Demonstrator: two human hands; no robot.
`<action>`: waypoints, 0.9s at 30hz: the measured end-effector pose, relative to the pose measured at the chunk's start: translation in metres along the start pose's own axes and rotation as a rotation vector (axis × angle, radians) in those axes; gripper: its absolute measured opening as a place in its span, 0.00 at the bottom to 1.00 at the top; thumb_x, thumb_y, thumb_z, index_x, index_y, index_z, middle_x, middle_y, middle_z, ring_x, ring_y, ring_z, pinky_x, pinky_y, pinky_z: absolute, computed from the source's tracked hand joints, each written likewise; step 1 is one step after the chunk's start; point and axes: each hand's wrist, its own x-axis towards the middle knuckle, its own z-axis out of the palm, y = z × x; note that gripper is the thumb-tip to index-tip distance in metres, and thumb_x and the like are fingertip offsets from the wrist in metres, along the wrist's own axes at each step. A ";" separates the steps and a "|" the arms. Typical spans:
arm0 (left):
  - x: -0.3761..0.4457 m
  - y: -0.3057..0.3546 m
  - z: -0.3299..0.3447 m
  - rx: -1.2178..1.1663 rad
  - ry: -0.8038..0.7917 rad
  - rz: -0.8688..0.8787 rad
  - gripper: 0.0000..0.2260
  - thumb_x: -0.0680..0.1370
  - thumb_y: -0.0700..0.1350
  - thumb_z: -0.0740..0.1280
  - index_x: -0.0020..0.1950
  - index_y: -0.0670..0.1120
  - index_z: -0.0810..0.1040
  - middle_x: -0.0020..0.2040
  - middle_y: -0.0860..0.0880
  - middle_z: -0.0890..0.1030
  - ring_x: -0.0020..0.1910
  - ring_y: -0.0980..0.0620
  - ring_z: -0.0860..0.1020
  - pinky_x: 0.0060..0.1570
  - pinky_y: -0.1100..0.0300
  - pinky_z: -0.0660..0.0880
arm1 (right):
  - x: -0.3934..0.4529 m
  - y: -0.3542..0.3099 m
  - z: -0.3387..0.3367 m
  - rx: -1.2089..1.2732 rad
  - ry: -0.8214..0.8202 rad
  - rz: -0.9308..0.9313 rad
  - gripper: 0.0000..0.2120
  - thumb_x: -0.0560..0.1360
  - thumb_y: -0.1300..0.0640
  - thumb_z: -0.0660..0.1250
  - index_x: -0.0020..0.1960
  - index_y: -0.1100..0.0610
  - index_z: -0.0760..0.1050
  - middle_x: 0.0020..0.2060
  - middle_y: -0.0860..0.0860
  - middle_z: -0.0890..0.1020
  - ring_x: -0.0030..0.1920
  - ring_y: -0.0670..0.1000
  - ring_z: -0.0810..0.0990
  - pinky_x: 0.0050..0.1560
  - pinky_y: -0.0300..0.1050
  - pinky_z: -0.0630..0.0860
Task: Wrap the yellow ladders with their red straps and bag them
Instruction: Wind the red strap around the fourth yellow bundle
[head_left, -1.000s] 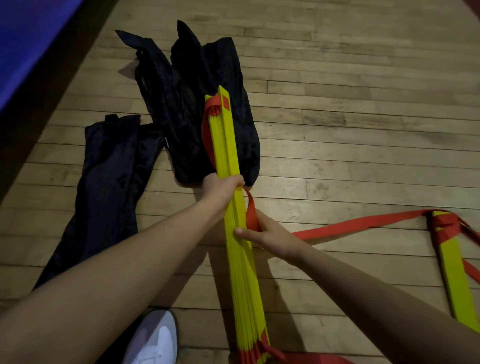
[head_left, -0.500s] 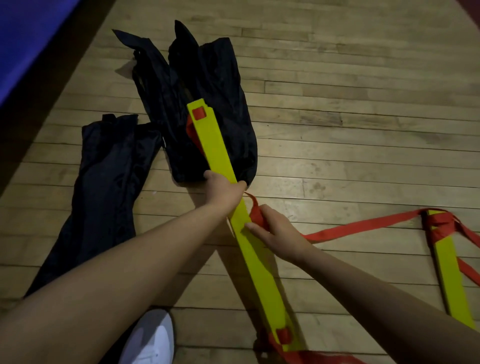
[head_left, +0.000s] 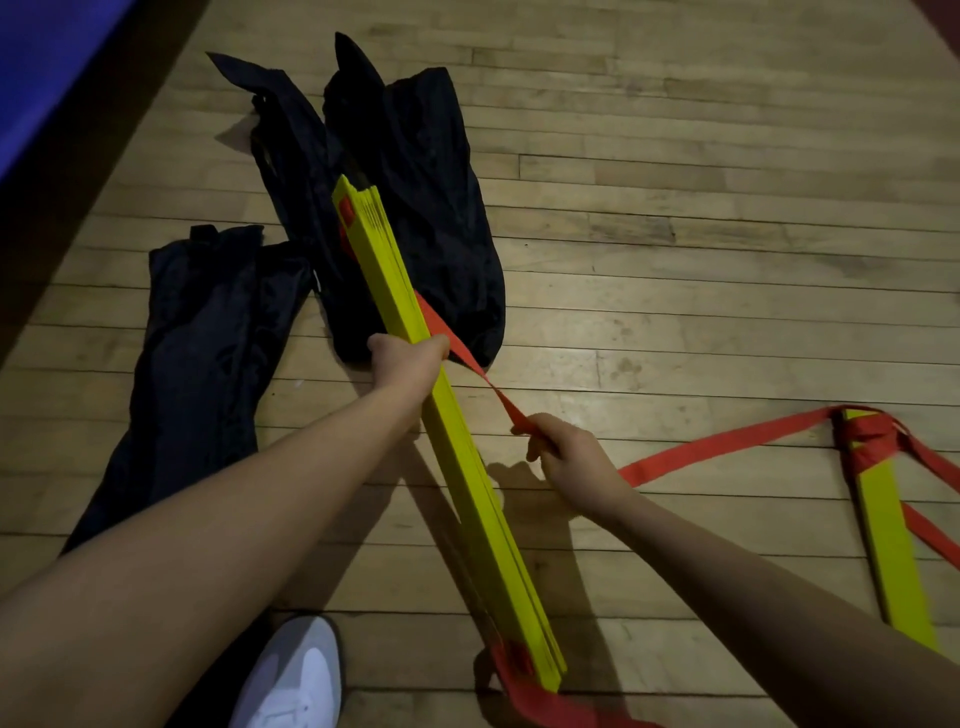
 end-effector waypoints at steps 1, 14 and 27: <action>-0.002 0.002 -0.001 -0.009 -0.007 0.009 0.18 0.72 0.41 0.68 0.58 0.39 0.66 0.47 0.46 0.74 0.47 0.45 0.73 0.44 0.57 0.68 | -0.001 0.000 0.000 0.028 -0.029 0.011 0.15 0.81 0.64 0.56 0.61 0.54 0.75 0.39 0.48 0.77 0.36 0.43 0.73 0.38 0.33 0.69; -0.012 0.017 0.004 -0.168 -0.020 0.113 0.09 0.77 0.42 0.64 0.51 0.42 0.65 0.40 0.53 0.66 0.41 0.52 0.68 0.45 0.60 0.63 | -0.015 -0.016 0.029 -0.064 -0.314 0.107 0.29 0.71 0.41 0.72 0.62 0.54 0.64 0.53 0.52 0.75 0.53 0.52 0.75 0.54 0.52 0.75; -0.031 -0.028 -0.003 1.241 -0.327 1.050 0.40 0.73 0.47 0.67 0.78 0.43 0.47 0.77 0.44 0.51 0.76 0.45 0.46 0.74 0.51 0.40 | -0.004 -0.018 -0.002 -0.576 -0.130 -0.145 0.16 0.79 0.51 0.62 0.60 0.60 0.66 0.50 0.57 0.77 0.51 0.56 0.72 0.45 0.42 0.56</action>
